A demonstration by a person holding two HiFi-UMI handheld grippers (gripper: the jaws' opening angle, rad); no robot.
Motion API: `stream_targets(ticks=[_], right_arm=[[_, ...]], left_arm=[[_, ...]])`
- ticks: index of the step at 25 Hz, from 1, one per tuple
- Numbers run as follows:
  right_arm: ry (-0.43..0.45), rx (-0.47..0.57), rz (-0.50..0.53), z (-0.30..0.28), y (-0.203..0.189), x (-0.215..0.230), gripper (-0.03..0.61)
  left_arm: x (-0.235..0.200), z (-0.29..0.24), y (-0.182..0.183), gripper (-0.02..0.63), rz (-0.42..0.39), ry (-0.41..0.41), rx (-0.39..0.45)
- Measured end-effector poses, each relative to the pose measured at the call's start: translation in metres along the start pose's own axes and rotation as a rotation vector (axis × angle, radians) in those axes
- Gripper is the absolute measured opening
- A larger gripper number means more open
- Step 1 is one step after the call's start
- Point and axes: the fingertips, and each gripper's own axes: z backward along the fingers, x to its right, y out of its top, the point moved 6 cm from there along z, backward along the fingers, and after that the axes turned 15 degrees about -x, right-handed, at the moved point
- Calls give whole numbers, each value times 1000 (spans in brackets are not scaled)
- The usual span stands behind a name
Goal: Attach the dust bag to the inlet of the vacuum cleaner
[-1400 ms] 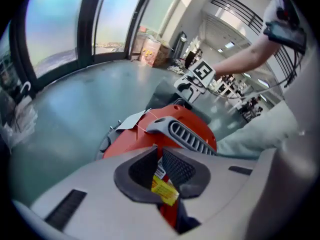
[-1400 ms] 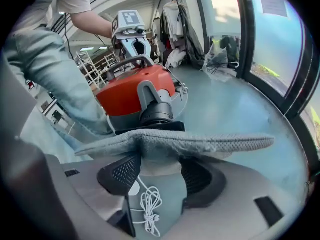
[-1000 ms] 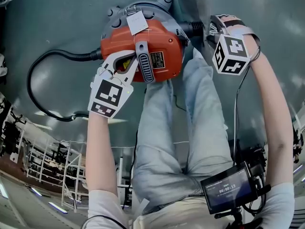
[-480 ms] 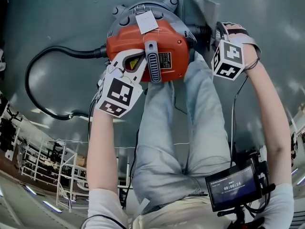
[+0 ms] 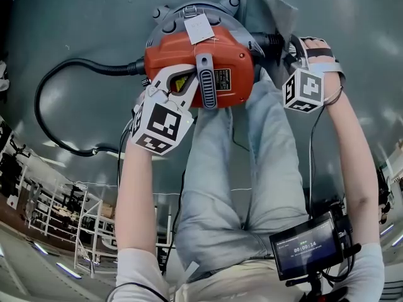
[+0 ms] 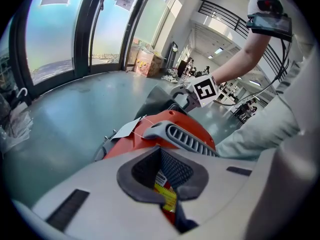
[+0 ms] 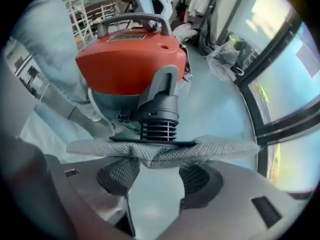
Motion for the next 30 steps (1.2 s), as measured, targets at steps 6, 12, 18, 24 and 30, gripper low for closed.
stream_targets(ticks=[6,12,18,24,30], right_arm=[[179,-8,234,-11,-2,11,250],[542,-32,-50,-14,9,16,250],[-107,-179,62,-1,21,-10,250],[528,-180,22,-15,21,34,254],[130,-244,30,-5,36,6,262]], left_arm=[[1,1,7,5,-9,2,0],[0,2,1,5,-4,4,-2],[-1,1,-6,5,-9,7,2],[0,1,-1,5,-10,10,4],[-6,1,-10,5,-10,2,3]])
